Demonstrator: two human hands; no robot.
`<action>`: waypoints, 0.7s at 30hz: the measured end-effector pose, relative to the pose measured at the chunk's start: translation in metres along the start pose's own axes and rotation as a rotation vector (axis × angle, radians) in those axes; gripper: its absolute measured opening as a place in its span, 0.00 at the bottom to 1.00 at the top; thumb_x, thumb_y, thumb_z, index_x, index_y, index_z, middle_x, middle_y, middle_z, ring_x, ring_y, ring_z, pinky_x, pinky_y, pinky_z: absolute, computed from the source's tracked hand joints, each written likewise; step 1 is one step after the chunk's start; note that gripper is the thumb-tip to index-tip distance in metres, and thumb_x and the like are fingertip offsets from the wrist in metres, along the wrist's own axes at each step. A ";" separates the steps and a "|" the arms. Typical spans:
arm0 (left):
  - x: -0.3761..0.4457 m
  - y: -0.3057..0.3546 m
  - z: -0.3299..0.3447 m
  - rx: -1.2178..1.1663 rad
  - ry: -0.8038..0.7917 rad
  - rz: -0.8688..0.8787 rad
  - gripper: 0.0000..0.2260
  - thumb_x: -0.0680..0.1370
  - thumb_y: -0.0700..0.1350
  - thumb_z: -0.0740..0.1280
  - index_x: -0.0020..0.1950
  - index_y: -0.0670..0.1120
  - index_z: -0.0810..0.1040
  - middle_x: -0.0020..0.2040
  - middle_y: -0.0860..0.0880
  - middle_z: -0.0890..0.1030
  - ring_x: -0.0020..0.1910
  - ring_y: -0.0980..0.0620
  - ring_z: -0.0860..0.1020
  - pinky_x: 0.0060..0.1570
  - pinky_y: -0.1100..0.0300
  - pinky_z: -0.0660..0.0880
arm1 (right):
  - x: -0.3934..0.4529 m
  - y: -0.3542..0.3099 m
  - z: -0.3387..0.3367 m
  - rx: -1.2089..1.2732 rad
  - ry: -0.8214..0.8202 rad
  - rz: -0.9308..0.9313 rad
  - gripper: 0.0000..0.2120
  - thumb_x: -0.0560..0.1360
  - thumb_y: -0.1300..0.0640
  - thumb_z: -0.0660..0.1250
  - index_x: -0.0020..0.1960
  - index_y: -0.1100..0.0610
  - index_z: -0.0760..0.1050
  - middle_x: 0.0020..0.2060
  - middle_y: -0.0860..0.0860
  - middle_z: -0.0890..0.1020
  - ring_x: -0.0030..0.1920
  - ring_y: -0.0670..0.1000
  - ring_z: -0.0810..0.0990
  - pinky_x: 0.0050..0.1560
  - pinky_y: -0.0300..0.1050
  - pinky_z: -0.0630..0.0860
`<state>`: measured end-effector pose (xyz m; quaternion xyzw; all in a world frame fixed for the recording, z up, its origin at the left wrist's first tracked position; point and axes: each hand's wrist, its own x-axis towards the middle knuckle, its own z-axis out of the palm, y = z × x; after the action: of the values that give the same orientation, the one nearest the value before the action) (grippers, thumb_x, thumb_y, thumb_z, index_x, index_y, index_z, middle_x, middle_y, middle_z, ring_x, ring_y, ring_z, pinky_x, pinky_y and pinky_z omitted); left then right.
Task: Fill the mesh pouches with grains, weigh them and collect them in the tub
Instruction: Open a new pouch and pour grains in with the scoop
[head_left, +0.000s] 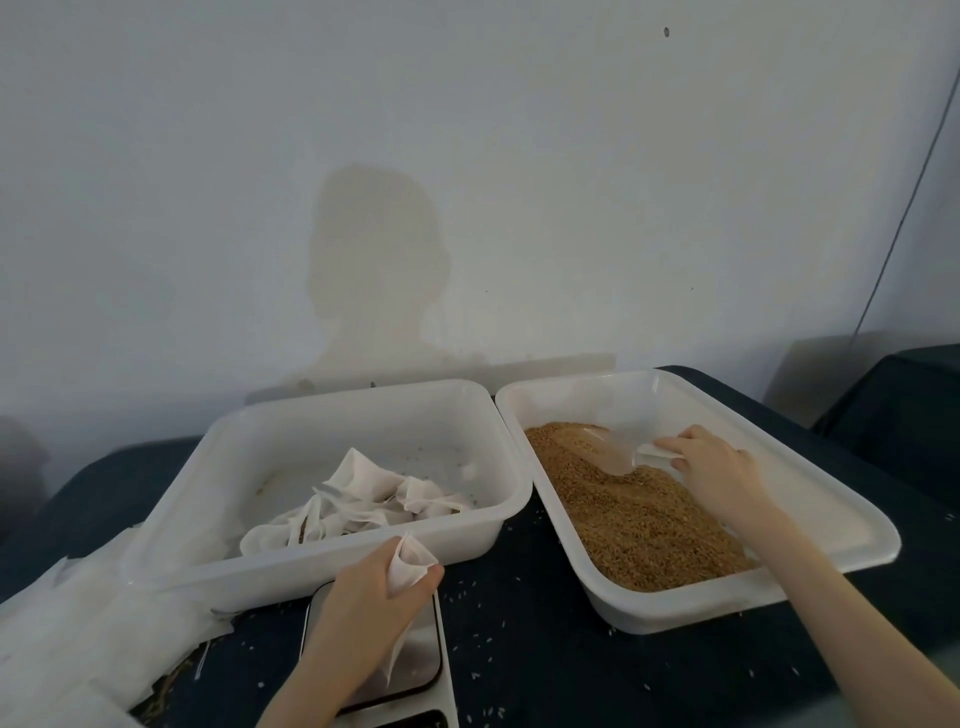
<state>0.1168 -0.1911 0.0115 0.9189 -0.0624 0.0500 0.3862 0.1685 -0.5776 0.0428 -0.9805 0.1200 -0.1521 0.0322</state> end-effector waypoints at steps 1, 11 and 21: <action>0.000 0.000 0.000 0.001 0.001 -0.002 0.07 0.73 0.58 0.67 0.41 0.58 0.73 0.35 0.57 0.79 0.36 0.62 0.76 0.32 0.72 0.66 | -0.001 -0.001 0.001 0.011 -0.008 -0.006 0.20 0.81 0.61 0.55 0.69 0.43 0.70 0.58 0.47 0.73 0.57 0.50 0.75 0.53 0.47 0.69; 0.002 0.003 -0.002 0.046 0.009 0.049 0.07 0.74 0.58 0.67 0.41 0.59 0.70 0.37 0.57 0.79 0.37 0.61 0.77 0.34 0.72 0.69 | -0.004 -0.007 0.001 -0.002 0.007 -0.025 0.21 0.80 0.62 0.55 0.68 0.43 0.70 0.57 0.46 0.73 0.55 0.49 0.75 0.50 0.44 0.67; -0.001 0.004 -0.001 0.029 0.025 0.062 0.08 0.73 0.59 0.67 0.40 0.60 0.70 0.35 0.58 0.78 0.35 0.65 0.76 0.33 0.73 0.70 | -0.009 -0.005 -0.007 0.006 0.025 -0.011 0.22 0.80 0.61 0.57 0.68 0.42 0.70 0.57 0.46 0.72 0.55 0.48 0.75 0.49 0.43 0.66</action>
<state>0.1152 -0.1934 0.0147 0.9213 -0.0854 0.0745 0.3720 0.1594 -0.5708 0.0470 -0.9791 0.1146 -0.1650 0.0325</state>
